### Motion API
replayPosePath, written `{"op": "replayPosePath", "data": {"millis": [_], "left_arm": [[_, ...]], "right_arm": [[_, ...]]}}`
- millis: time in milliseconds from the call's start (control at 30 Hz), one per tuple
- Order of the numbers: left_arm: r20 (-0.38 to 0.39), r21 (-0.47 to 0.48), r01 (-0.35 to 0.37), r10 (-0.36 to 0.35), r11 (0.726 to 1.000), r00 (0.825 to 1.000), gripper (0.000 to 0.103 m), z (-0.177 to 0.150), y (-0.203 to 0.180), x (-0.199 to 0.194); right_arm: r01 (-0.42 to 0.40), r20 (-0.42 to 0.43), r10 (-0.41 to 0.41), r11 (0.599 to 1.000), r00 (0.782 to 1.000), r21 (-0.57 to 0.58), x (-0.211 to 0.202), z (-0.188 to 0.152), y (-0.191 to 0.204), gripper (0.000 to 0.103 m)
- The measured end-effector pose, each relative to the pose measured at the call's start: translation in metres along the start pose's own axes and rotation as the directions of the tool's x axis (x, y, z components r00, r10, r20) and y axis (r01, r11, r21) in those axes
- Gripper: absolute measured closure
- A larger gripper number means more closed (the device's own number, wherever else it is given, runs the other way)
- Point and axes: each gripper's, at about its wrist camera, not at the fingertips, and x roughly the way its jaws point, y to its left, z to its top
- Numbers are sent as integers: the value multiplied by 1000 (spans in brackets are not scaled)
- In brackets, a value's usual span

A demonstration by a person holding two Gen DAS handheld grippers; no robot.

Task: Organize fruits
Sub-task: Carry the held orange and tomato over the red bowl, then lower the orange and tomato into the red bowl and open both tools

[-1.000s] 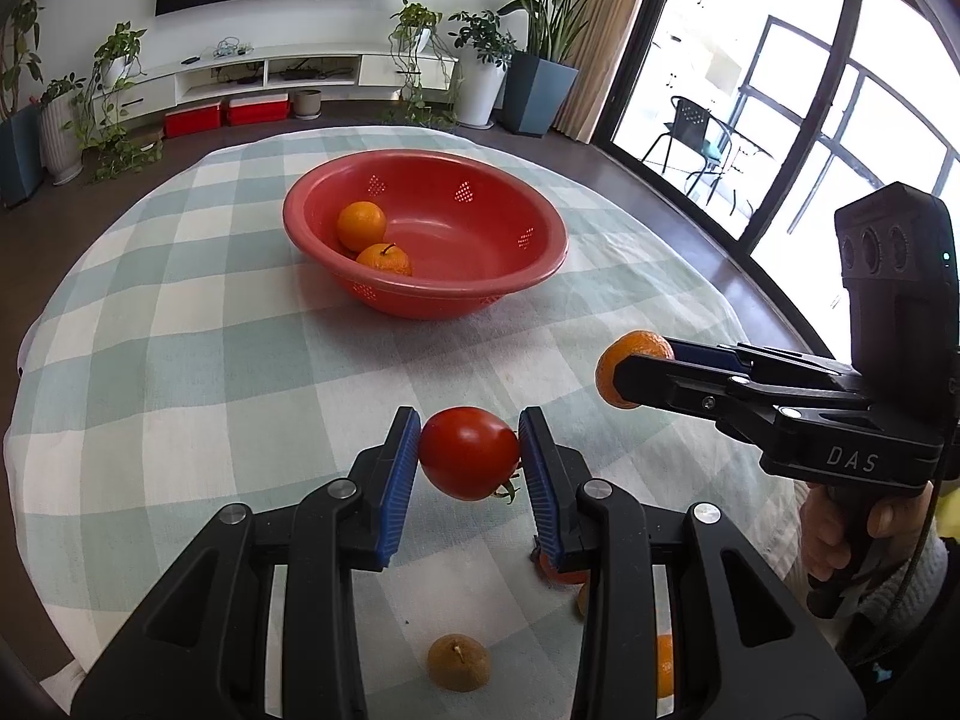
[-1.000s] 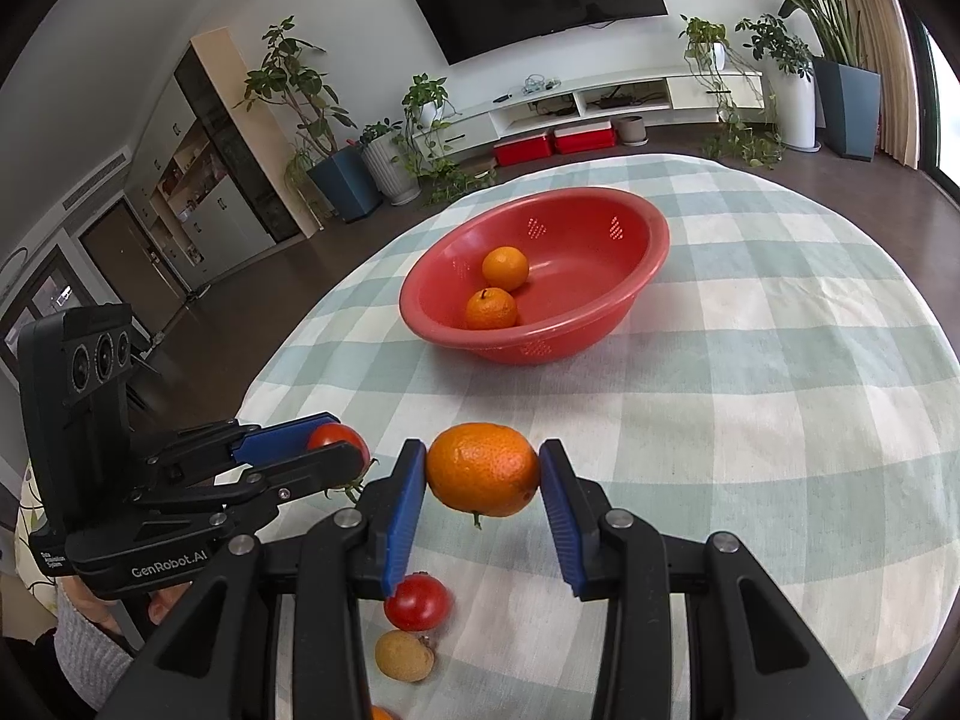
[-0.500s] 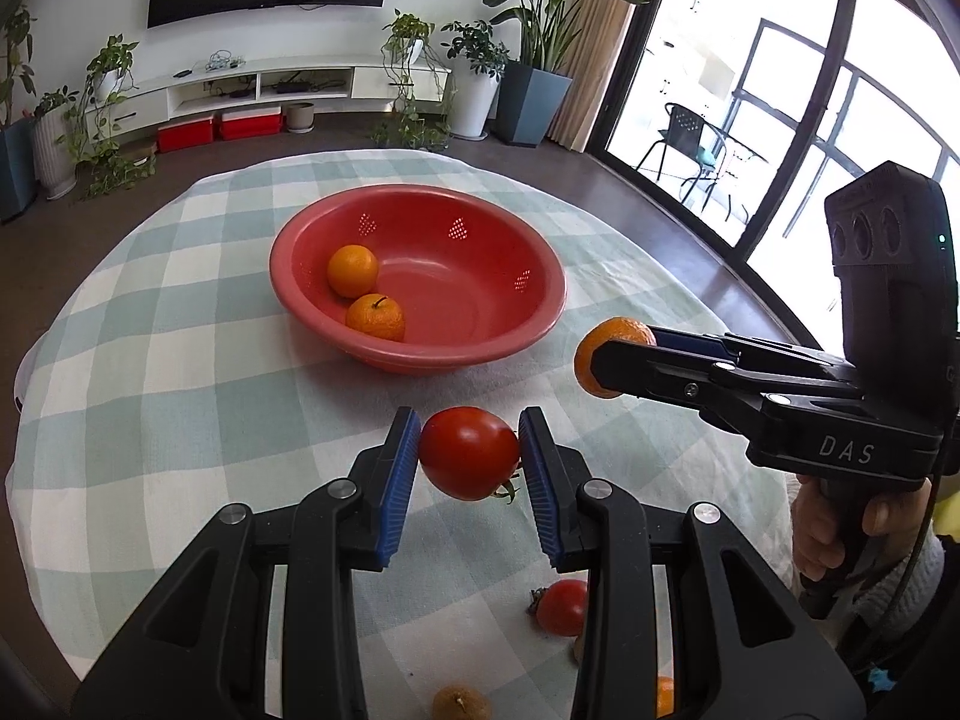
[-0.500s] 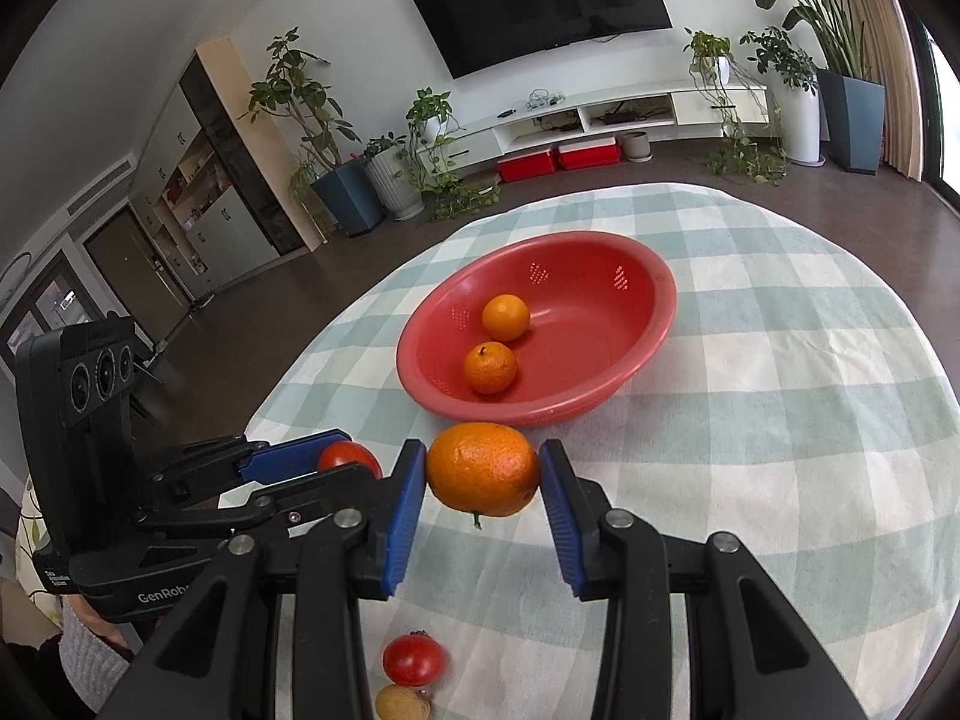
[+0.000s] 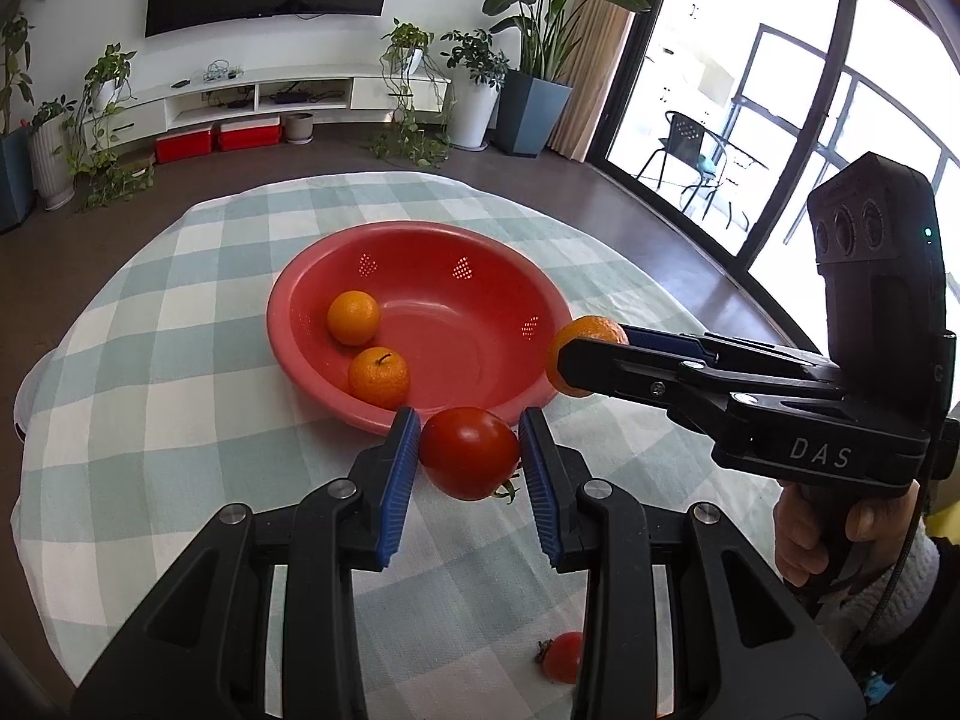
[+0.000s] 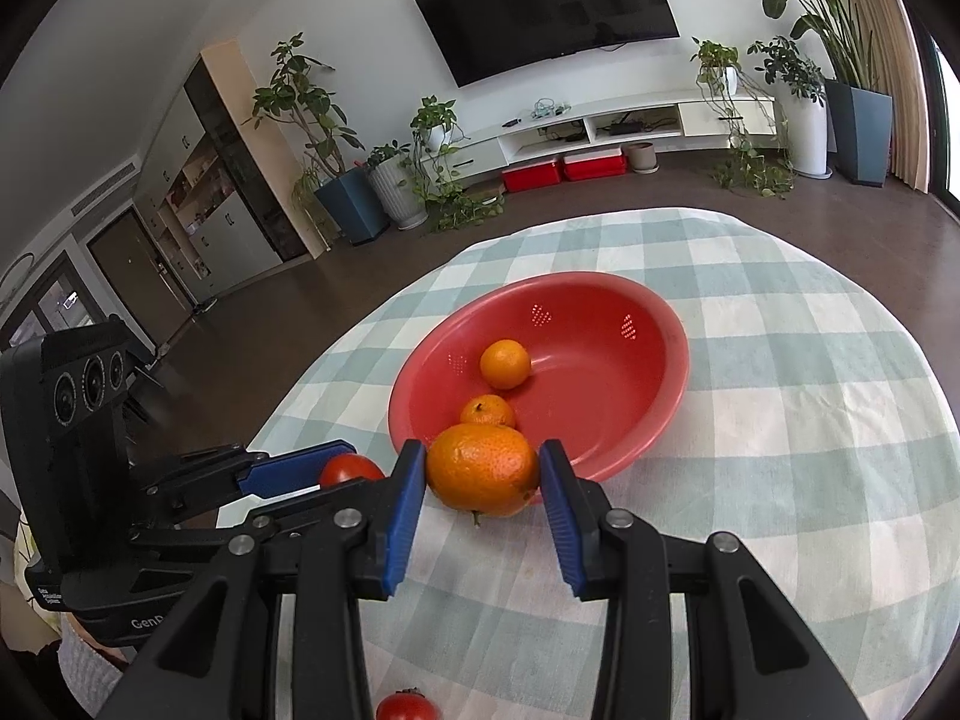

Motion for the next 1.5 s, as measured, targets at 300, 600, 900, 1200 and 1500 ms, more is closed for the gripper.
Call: {"op": "replayPosePath", "data": {"millis": [300,600,900,1200,1500], "left_arm": [[-10,6,-4,4,1000,1000,71,17,1,15],[-21,32,-4,5,999,1000,71,32,-2,34],[-38,59,2,0,998,999,71,39,-6,52],[-68,77,9,-4,997,998,71,37,-9,68],[-91,95,15,-7,995,996,71,39,-10,85]], "right_arm": [[3,-17,-3,1000,1000,13,14,11,-11,61],[3,-31,-1,999,1000,39,27,18,-27,61],[6,-40,-4,999,999,40,37,26,-34,61],[-8,-66,12,998,998,69,51,33,-45,61],[0,-91,4,999,996,45,71,44,-46,61]]}}
